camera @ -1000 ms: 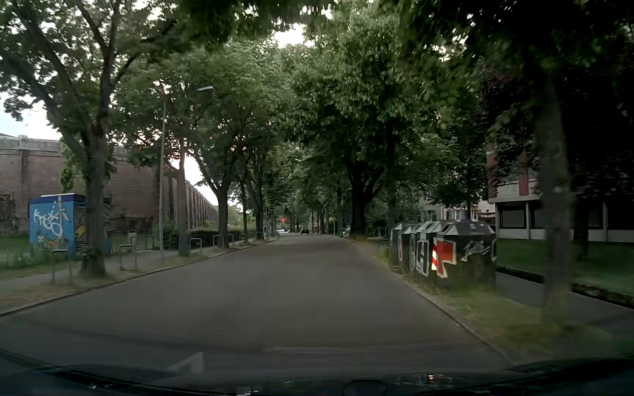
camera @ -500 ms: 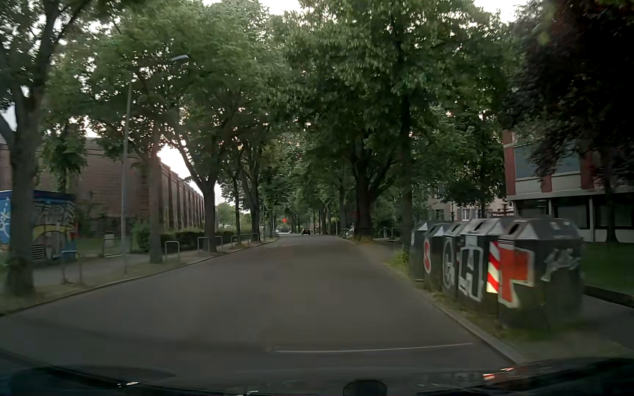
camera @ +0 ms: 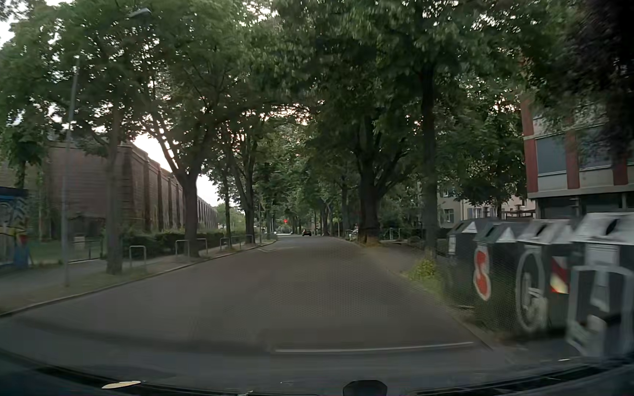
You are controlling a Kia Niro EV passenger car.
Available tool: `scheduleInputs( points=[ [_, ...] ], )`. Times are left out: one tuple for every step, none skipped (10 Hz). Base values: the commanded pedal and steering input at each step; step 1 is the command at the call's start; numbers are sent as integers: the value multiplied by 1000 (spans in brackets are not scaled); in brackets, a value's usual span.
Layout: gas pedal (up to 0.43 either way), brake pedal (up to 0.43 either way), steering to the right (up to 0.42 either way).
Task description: Follow the waypoints while adhering to traffic rules and regulations
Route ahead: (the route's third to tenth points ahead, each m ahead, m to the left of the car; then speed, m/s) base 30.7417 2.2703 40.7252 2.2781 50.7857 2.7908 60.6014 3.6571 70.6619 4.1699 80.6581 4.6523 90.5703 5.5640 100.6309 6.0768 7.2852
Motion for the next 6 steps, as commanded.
scheduleInputs(
  points=[
    [87, 0, -5],
    [87, 0, -4],
    [87, 0, -4],
    [87, 0, -3],
    [98, 0, -3],
    [98, 0, -3]
  ],
)
